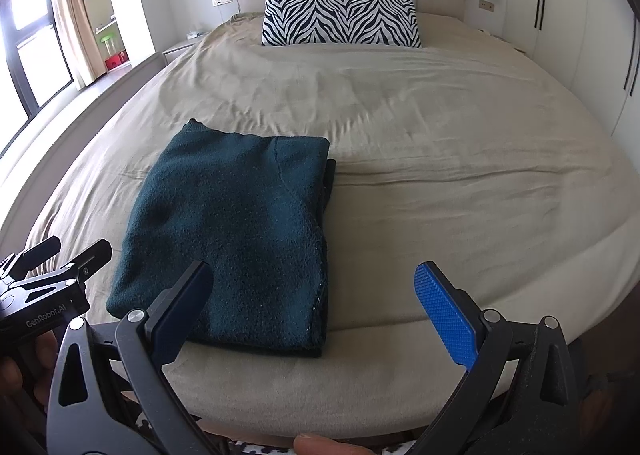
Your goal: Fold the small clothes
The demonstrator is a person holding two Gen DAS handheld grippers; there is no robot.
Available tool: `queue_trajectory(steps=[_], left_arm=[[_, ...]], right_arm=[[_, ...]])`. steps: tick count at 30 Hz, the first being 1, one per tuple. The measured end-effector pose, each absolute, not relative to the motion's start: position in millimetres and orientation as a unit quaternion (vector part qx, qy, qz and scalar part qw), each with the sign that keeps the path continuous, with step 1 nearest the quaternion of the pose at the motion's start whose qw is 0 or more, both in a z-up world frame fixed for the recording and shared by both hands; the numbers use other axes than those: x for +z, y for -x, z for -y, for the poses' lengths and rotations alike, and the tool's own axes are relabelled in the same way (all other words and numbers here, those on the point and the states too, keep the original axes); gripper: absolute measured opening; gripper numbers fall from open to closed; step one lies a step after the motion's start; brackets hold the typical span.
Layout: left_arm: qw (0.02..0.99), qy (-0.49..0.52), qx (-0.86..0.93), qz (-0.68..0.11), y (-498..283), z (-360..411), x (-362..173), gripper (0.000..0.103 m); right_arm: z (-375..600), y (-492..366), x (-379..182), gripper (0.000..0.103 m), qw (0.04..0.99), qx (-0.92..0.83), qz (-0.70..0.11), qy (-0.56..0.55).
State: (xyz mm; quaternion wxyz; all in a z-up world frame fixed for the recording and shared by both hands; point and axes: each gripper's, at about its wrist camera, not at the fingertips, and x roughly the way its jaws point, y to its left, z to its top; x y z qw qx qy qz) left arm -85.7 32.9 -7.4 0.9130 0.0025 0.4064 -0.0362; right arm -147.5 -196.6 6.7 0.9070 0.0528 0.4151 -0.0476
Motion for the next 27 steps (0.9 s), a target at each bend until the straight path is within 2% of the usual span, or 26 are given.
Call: queue_trajectory(steps=[27], left_arm=[[0.91, -0.003, -0.043, -0.413, 83.1, -33.8, -14.1, 0.103]], right_arm=[[197.7, 148.7, 3.3, 0.103, 0.905, -0.049, -0.419, -0.056]])
